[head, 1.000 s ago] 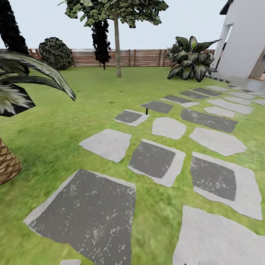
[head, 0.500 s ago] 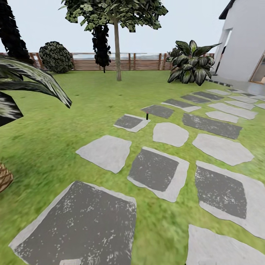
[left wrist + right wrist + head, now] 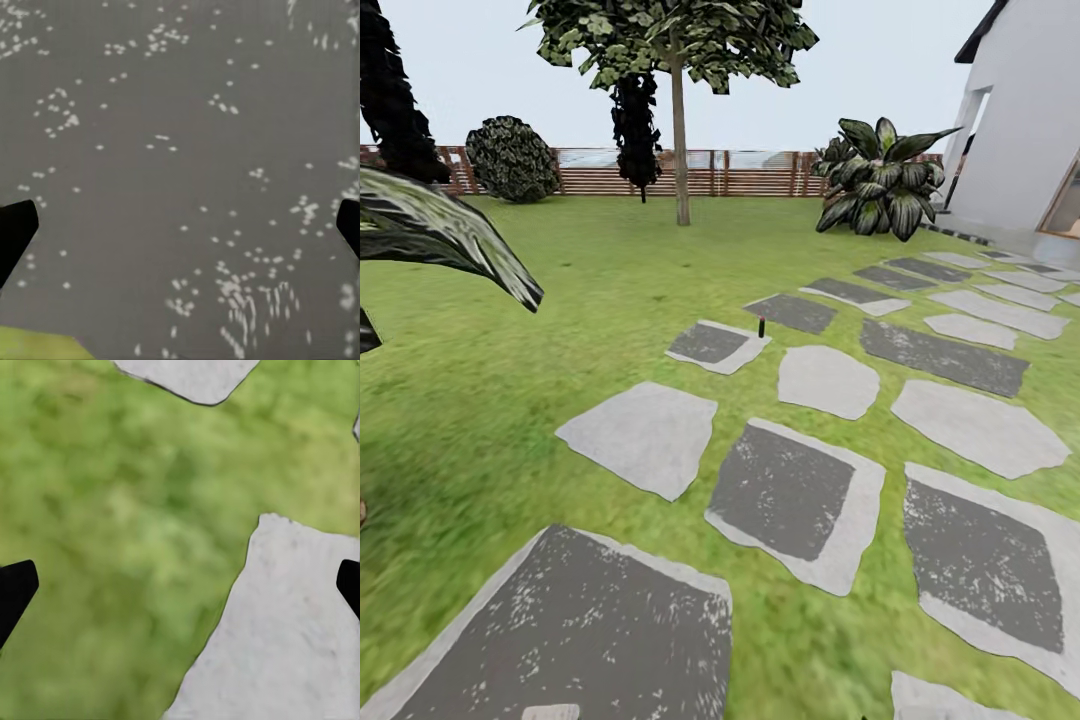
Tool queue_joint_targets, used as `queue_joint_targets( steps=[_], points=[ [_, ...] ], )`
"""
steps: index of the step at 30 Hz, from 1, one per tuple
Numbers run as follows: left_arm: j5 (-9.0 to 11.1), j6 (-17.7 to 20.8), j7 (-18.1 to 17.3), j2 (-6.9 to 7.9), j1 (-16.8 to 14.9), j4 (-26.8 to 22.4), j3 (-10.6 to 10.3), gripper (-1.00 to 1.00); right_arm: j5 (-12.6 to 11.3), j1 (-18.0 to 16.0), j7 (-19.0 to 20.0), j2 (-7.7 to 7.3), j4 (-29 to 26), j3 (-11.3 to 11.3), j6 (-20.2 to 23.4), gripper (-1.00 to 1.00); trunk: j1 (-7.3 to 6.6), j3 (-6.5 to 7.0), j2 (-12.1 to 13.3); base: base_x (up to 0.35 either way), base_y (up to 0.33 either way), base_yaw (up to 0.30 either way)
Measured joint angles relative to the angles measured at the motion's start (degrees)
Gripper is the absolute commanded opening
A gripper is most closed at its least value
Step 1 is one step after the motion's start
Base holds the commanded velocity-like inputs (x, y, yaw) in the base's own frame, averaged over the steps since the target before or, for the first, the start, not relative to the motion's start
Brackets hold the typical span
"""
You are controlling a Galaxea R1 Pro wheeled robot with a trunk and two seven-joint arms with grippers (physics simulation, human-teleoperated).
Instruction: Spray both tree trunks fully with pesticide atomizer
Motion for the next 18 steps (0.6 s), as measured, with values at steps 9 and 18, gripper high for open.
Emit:
queue_joint_targets(
  steps=[9,18],
  points=[
    [0.0,0.0,0.0,0.0,0.0,0.0,0.0,1.0,0.0,0.0,0.0,0.0,0.0,0.0,0.0,1.0,0.0,0.0,0.0,0.342,0.0,0.0],
    [0.0,0.0,0.0,-0.08,0.0,0.04,0.0,1.0,0.0,0.0,0.0,0.0,0.0,0.0,0.0,1.0,0.0,0.15,0.0,0.342,0.0,0.0]
  ],
)
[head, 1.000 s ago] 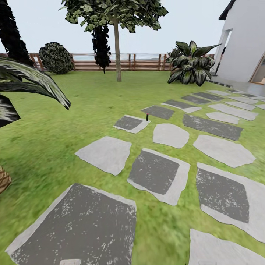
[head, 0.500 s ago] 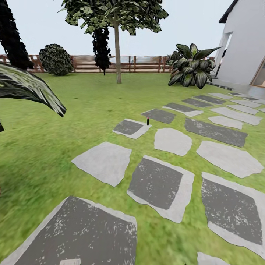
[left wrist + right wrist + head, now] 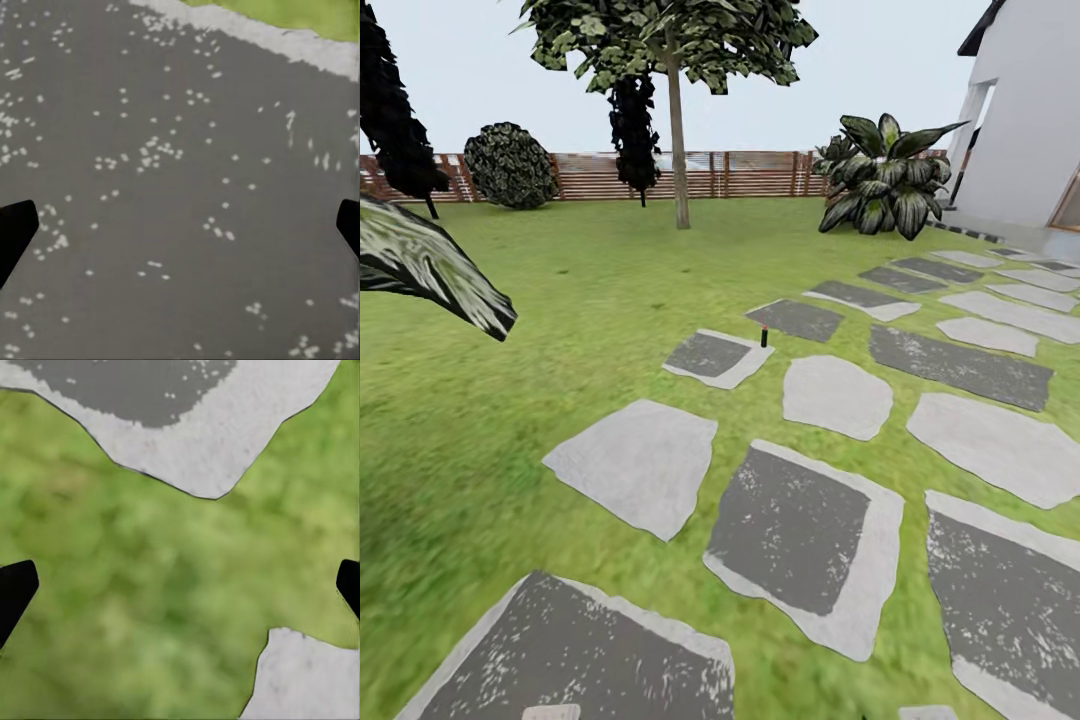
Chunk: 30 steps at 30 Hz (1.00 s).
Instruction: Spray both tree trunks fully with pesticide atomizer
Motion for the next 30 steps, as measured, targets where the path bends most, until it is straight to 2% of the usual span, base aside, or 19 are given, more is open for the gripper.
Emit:
queue_joint_targets(
  steps=[9,30],
  points=[
    [0.0,0.0,0.0,-0.01,0.0,-0.03,0.0,1.0,0.02,0.0,0.0,0.0,0.0,0.0,0.0,1.0,0.0,0.63,0.0,0.342,0.0,0.0],
    [0.0,0.0,0.0,0.0,0.0,-0.04,0.0,1.0,0.07,0.0,-0.07,0.0,0.0,0.0,0.0,1.0,0.0,0.7,0.0,0.342,0.0,0.0]
  ],
)
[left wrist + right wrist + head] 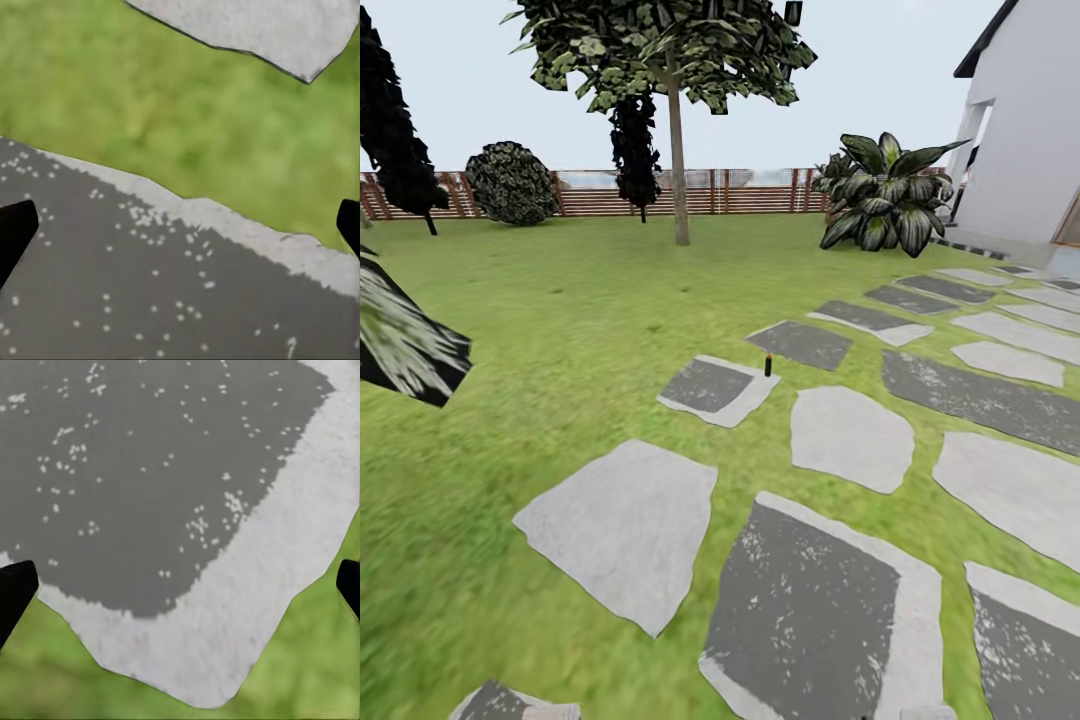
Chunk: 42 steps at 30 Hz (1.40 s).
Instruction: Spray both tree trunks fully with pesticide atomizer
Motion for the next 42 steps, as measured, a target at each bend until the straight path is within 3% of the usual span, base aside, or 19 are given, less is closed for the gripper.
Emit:
queue_joint_targets(
  steps=[42],
  points=[
    [0.0,0.0,0.0,0.07,0.0,0.0,0.0,1.0,-0.15,0.0,0.0,0.0,-0.01,0.0,-0.02,1.0,0.0,0.0,0.0,0.342,0.0,0.0]
  ],
)
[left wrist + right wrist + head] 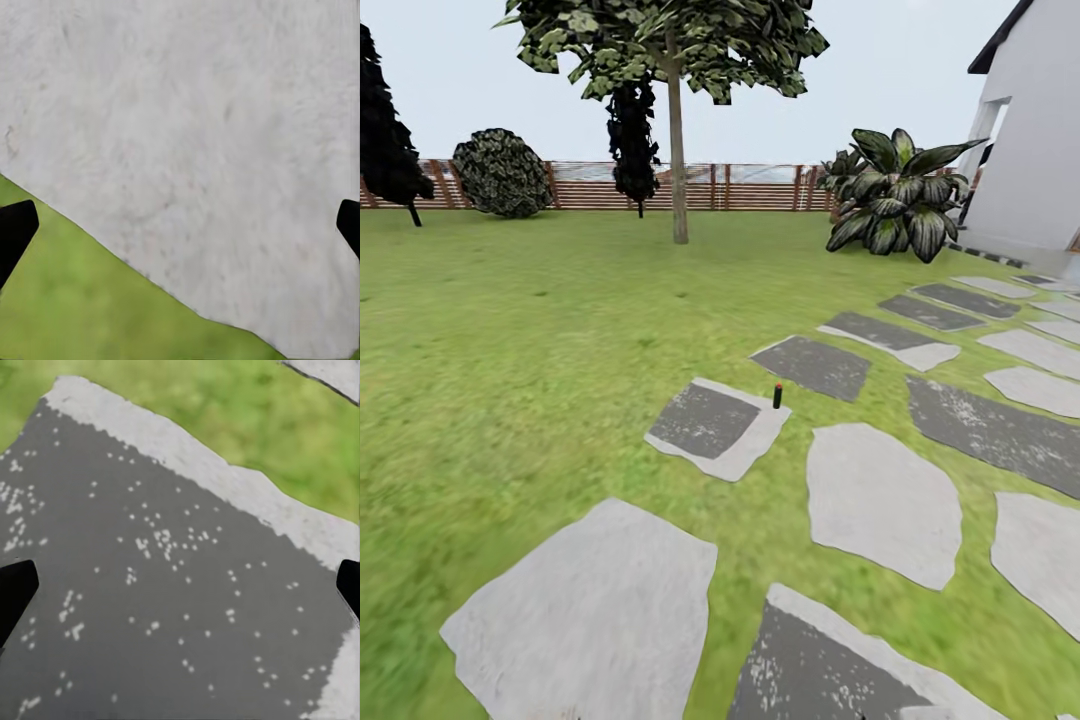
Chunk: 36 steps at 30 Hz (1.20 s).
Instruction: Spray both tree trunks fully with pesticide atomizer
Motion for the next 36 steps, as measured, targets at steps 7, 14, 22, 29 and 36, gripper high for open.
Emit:
queue_joint_targets(
  steps=[7,14,22,29,36],
  points=[
    [0.0,0.0,0.0,0.0,0.0,0.01,0.0,1.0,0.0,0.0,0.01,-0.01,0.0,0.0,-0.02,1.0,0.0,0.03,0.0,0.342,0.0,-0.034],
    [0.0,0.0,0.0,0.0,0.0,0.01,0.0,1.0,0.0,0.0,0.0,-0.01,0.0,0.0,-0.01,1.0,0.0,0.19,0.0,0.342,-0.012,-0.104],
    [0.0,0.0,0.0,0.0,0.0,0.01,-0.01,1.0,0.02,0.0,0.0,0.0,0.0,0.0,0.01,1.0,0.0,0.21,0.0,0.321,-0.103,-0.011],
    [0.0,0.0,0.0,-0.05,0.0,0.01,-0.02,1.0,0.07,0.0,0.0,-0.01,0.0,0.0,0.01,1.0,0.01,0.21,0.0,0.294,-0.145,-0.001],
    [0.0,0.0,0.0,-0.07,0.0,0.01,-0.01,1.0,0.08,0.0,0.0,0.0,0.0,0.0,0.0,1.0,0.01,0.21,0.0,0.283,-0.164,0.0]
  ],
)
